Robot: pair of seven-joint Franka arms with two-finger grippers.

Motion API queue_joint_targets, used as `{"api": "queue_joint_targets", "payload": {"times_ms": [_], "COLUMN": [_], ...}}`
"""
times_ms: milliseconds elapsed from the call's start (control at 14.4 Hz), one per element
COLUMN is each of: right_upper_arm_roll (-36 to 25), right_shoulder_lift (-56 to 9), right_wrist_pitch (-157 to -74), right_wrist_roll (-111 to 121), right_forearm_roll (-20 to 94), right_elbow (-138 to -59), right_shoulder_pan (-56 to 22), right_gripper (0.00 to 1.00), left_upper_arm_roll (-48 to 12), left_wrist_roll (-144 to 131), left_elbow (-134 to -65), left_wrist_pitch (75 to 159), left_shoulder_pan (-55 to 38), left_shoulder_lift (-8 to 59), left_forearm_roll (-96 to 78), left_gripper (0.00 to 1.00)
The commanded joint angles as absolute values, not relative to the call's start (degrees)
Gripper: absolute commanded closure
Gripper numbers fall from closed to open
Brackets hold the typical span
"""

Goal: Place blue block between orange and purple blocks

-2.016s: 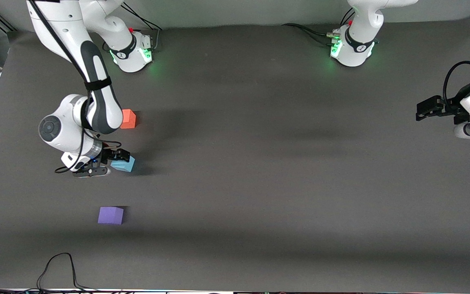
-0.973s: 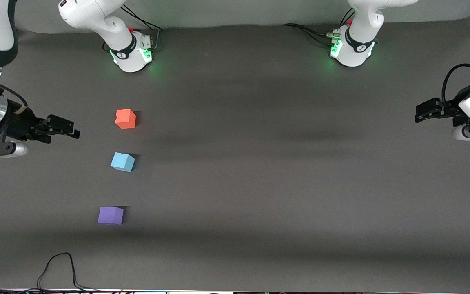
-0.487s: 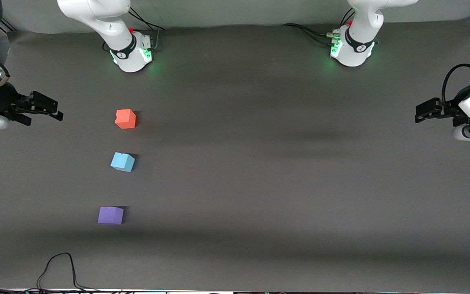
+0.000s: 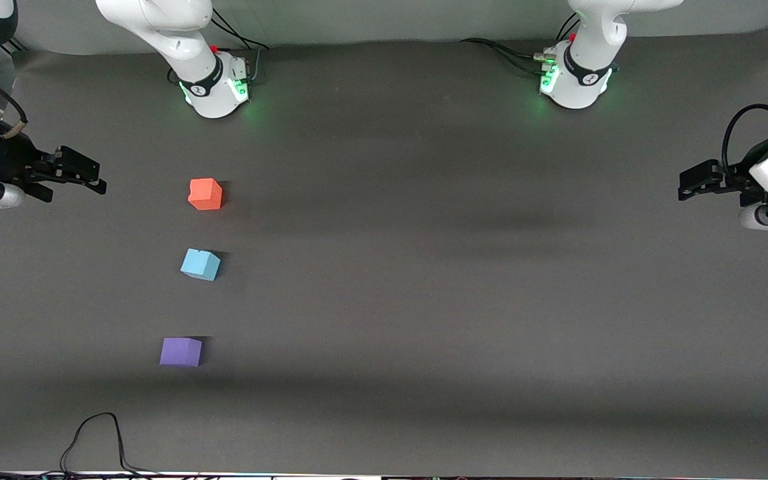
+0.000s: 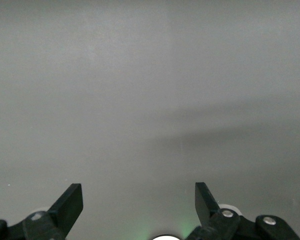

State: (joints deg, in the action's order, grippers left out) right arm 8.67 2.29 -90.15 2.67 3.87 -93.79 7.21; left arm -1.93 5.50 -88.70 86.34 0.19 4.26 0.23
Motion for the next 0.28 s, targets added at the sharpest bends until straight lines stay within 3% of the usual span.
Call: {"api": "queue_joint_targets", "payload": {"times_ms": [0,209], "right_upper_arm_roll": [9.41,8.97], "right_shoulder_lift": [3.87,3.69], "right_wrist_pitch": [-90.7,-90.79], "right_wrist_roll": [1.49,1.67], "right_forearm_roll": [2.46,2.29], "right_elbow": [-95.54,-95.97], "right_shoulder_pan": [7.82,7.82], "right_gripper": [0.0,0.0], "left_upper_arm_roll": [-2.02,-2.02], "left_wrist_roll": [6.33,6.33], "left_elbow": [-89.56,-89.56], "left_wrist_pitch": [87.36,87.45], "left_shoulder_pan": [0.35,0.35], "left_shoulder_lift": [3.43,3.43], "left_forearm_roll": [0.35,0.35], "left_gripper": [0.0,0.0]}}
